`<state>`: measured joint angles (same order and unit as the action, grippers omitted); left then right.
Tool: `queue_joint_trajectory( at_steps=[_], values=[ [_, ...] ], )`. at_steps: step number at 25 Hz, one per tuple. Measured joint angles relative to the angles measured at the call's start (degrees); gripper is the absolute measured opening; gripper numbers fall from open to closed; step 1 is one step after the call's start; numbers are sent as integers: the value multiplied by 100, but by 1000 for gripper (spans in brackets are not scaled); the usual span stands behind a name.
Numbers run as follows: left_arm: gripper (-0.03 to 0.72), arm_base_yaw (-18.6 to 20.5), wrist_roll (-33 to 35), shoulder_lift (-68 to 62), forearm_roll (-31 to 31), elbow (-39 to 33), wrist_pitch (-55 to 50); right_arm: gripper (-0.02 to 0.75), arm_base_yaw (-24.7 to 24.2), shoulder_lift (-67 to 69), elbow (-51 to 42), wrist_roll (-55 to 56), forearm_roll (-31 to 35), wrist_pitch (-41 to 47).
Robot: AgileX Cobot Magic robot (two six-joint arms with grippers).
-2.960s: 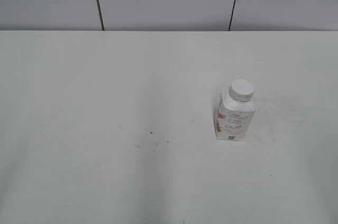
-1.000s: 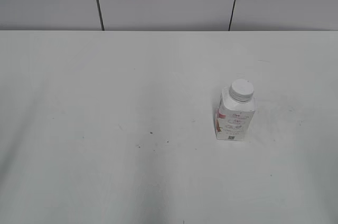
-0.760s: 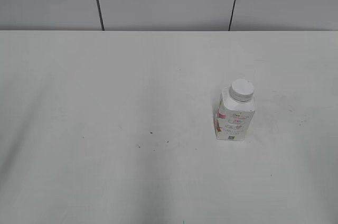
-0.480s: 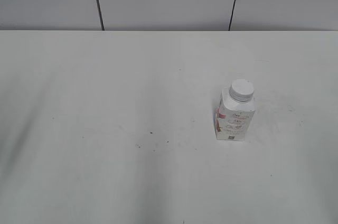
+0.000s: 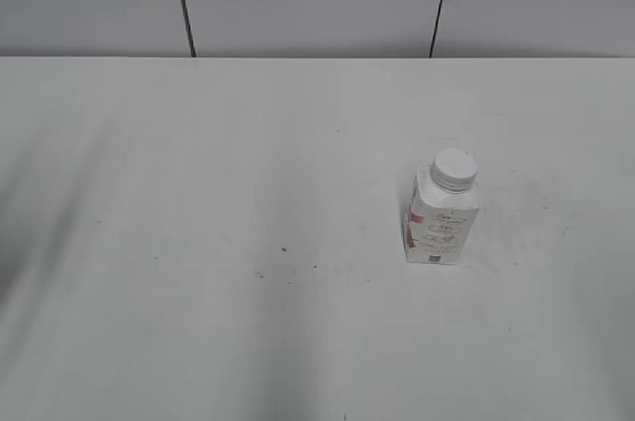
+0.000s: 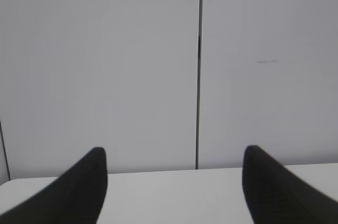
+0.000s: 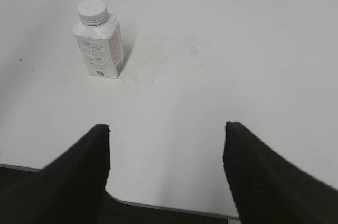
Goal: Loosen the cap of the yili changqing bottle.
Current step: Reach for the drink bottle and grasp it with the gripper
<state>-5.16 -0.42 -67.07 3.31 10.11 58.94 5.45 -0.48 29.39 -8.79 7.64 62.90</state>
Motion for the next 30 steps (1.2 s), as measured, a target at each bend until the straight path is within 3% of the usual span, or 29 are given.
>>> queue_joint_trajectory(
  at_steps=[6, 9, 20, 24, 30],
  values=[
    [491, 0, 0, -1382, 144, 0, 869, 532, 0, 0, 0, 0, 0, 0],
    [491, 0, 0, -1920, 582, 19, 975, 532, 0, 0, 0, 0, 0, 0],
    [491, 0, -435, -3649, 3238, 1302, 998, 532, 0, 0, 0, 0, 18, 0],
    [491, 0, -741, -4201, 4508, 1891, 998, 532, 0, 0, 0, 0, 18, 0],
    [491, 0, -2012, -4778, 6663, 2983, 1001, 532, 0, 0, 0, 0, 25, 0]
  ],
)
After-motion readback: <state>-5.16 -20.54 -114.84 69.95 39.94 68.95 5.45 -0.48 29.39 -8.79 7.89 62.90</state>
